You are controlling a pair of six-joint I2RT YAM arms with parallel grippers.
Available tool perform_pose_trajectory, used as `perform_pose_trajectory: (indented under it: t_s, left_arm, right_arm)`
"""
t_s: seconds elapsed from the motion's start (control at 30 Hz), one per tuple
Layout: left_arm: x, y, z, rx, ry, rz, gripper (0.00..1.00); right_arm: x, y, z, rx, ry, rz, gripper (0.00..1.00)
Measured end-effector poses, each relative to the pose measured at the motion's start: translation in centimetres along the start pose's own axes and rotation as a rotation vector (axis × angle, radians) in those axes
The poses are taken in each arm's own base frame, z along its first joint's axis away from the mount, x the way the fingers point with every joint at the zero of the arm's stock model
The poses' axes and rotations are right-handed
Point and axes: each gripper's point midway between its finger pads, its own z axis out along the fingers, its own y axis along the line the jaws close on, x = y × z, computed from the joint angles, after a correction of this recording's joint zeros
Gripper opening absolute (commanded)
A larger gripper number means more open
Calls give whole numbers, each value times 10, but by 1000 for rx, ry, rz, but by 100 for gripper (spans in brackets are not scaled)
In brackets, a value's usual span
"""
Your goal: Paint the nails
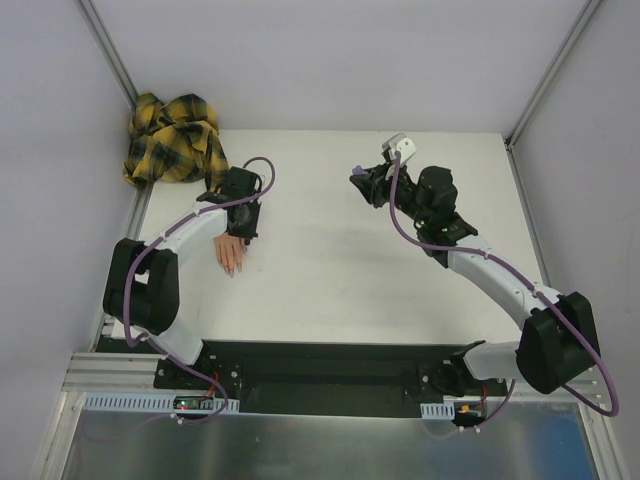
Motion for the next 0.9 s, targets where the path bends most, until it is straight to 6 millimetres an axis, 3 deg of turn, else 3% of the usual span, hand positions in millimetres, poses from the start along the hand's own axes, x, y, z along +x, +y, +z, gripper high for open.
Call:
perform_pose_trajectory:
  t_s: [0.9]
  left_arm:
    - [-4, 6, 1, -46, -7, 15, 0]
  right_arm:
    - [0, 0, 0, -1, 0, 0, 0]
